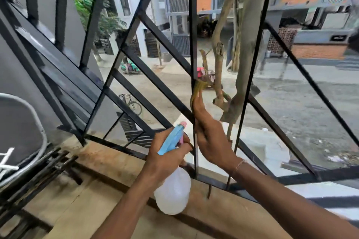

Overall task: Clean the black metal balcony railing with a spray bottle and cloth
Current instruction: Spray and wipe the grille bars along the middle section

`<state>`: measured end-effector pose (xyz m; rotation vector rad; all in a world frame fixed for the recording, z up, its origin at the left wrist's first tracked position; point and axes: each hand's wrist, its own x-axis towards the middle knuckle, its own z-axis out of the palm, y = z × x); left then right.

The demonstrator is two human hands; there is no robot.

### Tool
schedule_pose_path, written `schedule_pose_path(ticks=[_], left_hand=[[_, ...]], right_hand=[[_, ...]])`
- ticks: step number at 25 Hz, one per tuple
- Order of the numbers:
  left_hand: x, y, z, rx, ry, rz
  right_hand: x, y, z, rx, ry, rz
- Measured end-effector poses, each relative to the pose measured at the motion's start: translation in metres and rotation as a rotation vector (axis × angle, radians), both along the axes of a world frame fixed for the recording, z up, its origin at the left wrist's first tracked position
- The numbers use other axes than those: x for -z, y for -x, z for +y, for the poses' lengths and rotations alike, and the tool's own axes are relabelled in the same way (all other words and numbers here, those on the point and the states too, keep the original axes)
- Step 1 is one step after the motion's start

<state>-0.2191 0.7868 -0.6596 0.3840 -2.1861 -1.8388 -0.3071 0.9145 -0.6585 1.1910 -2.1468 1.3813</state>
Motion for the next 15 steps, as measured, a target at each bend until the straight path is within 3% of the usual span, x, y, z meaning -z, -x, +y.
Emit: schedule_pose_path(ticks=[11, 15], left_hand=[[0.069, 0.001, -0.005, 0.059, 0.071, -0.014], [0.084, -0.013, -0.004, 0.037, 0.052, -0.048]], right_hand=[[0.149, -0.004, 0.014, 0.034, -0.105, -0.287], [0.134, -0.01, 0.0, 0.081, 0.035, -0.293]])
